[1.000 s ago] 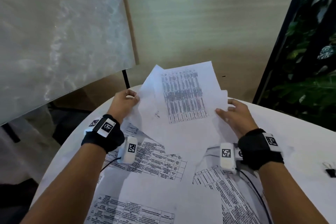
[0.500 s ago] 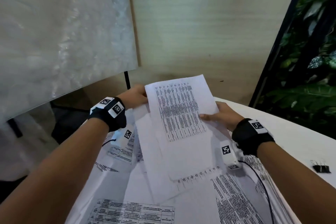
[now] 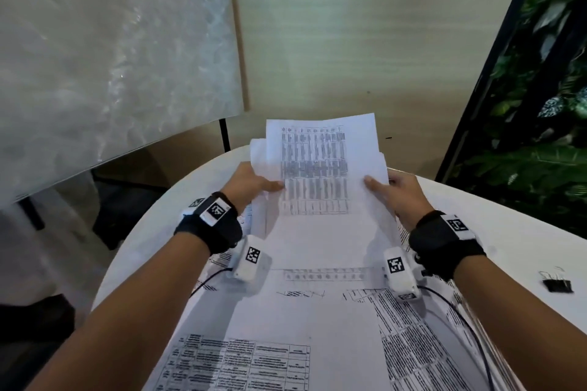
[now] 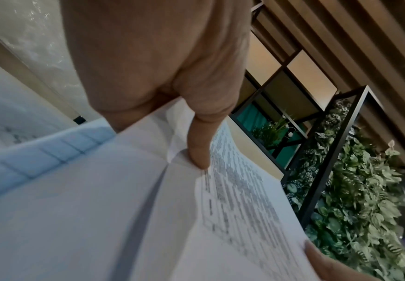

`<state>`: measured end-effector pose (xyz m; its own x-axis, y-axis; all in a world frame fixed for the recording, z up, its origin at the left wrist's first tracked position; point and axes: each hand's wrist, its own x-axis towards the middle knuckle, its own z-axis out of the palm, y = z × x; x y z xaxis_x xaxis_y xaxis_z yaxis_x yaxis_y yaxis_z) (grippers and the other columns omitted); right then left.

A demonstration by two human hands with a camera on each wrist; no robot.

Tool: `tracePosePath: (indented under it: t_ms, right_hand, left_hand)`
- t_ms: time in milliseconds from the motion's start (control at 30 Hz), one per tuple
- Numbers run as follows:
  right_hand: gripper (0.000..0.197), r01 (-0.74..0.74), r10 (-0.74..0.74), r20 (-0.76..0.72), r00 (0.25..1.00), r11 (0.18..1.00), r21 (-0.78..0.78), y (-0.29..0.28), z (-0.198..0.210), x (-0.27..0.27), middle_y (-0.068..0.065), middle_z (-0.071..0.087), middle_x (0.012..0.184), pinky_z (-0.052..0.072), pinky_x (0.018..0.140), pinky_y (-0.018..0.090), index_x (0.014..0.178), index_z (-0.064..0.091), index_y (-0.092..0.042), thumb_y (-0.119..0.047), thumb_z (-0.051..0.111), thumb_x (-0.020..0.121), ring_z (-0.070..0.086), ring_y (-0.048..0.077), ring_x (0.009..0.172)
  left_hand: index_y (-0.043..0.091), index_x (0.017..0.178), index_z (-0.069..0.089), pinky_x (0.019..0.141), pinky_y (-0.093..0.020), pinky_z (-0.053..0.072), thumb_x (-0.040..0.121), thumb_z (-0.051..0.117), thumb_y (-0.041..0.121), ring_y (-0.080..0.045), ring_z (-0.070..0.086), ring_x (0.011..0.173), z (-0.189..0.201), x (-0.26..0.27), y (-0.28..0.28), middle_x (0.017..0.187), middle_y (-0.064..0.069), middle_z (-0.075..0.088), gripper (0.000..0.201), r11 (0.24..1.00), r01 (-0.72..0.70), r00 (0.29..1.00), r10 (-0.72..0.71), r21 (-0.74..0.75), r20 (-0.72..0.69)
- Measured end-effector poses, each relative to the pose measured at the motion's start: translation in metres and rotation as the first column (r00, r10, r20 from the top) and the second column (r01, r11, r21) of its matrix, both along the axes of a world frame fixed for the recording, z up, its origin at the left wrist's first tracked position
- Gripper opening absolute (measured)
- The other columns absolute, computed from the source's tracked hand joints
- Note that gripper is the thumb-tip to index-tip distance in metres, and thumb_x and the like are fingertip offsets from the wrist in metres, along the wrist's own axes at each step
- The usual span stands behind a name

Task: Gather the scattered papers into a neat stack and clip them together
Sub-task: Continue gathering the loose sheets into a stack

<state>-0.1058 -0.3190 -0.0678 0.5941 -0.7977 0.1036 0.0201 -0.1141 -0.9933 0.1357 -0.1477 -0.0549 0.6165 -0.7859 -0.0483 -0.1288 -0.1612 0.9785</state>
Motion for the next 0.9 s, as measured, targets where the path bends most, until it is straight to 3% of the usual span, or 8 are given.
tracePosePath:
  t_ms: [167, 333, 433, 533, 600, 667, 733, 900]
  right_hand:
    - [0.025, 0.096, -0.143, -0.18, 0.973, 0.965, -0.242, -0.027, 0.015, -0.032, -0.004, 0.06, 0.062, 0.042, 0.061, 0.021, 0.068, 0.063, -0.012, -0.017, 0.062, 0.093, 0.054, 0.007, 0.057]
    - [0.033, -0.329, -0.013, -0.544, 0.839, 0.785, -0.525, -0.025, 0.091, -0.052, -0.015, 0.051, 0.049, 0.032, 0.05, 0.012, 0.062, 0.05, -0.022, -0.02, 0.059, 0.094, 0.045, -0.004, 0.047]
    - [0.03, -0.451, -0.001, -0.571, 0.821, 0.613, -0.649, -0.022, 0.111, -0.022, -0.012, 0.058, 0.097, 0.036, 0.079, 0.013, 0.068, 0.045, -0.024, -0.022, 0.064, 0.09, 0.051, -0.004, 0.086]
    - [0.015, -0.396, -0.11, -0.508, 0.855, 0.494, -0.774, -0.019, 0.108, 0.032, 0.017, 0.031, 0.153, 0.021, 0.117, 0.036, 0.081, 0.064, -0.018, -0.03, 0.073, 0.084, 0.024, 0.03, 0.144]
    - [0.032, -0.366, -0.143, -0.497, 0.856, 0.512, -0.777, -0.015, 0.105, 0.067, 0.019, 0.037, 0.15, 0.024, 0.116, 0.046, 0.091, 0.073, -0.011, -0.042, 0.073, 0.081, 0.027, 0.034, 0.143]
    - [0.034, -0.325, -0.123, -0.469, 0.874, 0.569, -0.755, -0.004, 0.108, 0.091, 0.022, 0.062, 0.107, 0.045, 0.089, 0.032, 0.086, 0.072, -0.008, -0.042, 0.072, 0.082, 0.058, 0.03, 0.107]
    - [0.032, -0.248, -0.115, -0.4, 0.909, 0.624, -0.741, 0.004, 0.108, 0.107, 0.013, 0.057, 0.074, 0.04, 0.065, 0.03, 0.073, 0.067, -0.01, -0.04, 0.074, 0.081, 0.057, 0.026, 0.077]
    - [0.029, -0.014, -0.079, -0.095, 0.992, 0.694, -0.72, 0.008, 0.09, 0.114, 0.006, 0.062, 0.103, 0.04, 0.089, 0.024, 0.094, 0.07, -0.013, -0.033, 0.08, 0.075, 0.057, 0.019, 0.101]
  left_hand:
    - [-0.002, 0.099, 0.068, 0.08, -0.037, 0.053, 0.076, 0.076, 0.0, -0.024, 0.065, 0.088, 0.014, 0.036, 0.013, 0.095, -0.014, 0.069, 0.024, 0.969, -0.191, 0.924, 0.123, 0.158, 0.362]
    - [-0.003, 0.102, 0.069, 0.077, -0.036, 0.05, 0.081, 0.066, 0.0, -0.027, 0.064, 0.087, 0.046, 0.067, 0.026, 0.094, -0.018, 0.068, 0.021, 0.937, -0.317, 0.785, 0.172, 0.148, 0.595]
    - [0.001, 0.093, 0.07, 0.066, -0.025, 0.049, 0.083, 0.07, 0.003, -0.007, 0.063, 0.07, 0.071, 0.049, 0.018, 0.079, -0.007, 0.066, 0.01, 0.986, -0.145, 0.798, 0.066, 0.085, 0.598]
    - [0.003, 0.093, 0.07, 0.065, -0.023, 0.049, 0.086, 0.07, 0.007, -0.004, 0.06, 0.066, 0.089, 0.021, 0.001, 0.08, -0.004, 0.066, 0.008, 0.997, 0.004, 0.816, -0.049, 0.079, 0.577]
    - [0.006, 0.1, 0.069, 0.072, -0.029, 0.05, 0.09, 0.066, 0.007, -0.012, 0.062, 0.07, 0.095, 0.005, -0.005, 0.089, -0.007, 0.068, 0.01, 0.997, 0.079, 0.856, -0.073, 0.012, 0.513]
    - [0.01, 0.102, 0.069, 0.073, -0.027, 0.053, 0.096, 0.063, 0.021, -0.009, 0.065, 0.071, 0.093, -0.005, -0.008, 0.093, -0.005, 0.071, 0.014, 0.99, 0.117, 0.921, -0.079, -0.076, 0.382]
    - [0.017, 0.102, 0.072, 0.074, -0.023, 0.056, 0.09, 0.071, 0.029, -0.004, 0.069, 0.077, 0.085, -0.011, -0.006, 0.095, 0.004, 0.074, 0.017, 0.986, 0.144, 0.923, -0.104, -0.082, 0.371]
    - [0.011, 0.091, 0.067, 0.068, -0.03, 0.05, 0.08, 0.072, 0.003, -0.011, 0.062, 0.07, 0.059, 0.017, 0.017, 0.084, -0.007, 0.068, 0.014, 0.996, -0.077, 0.855, 0.093, -0.053, 0.51]
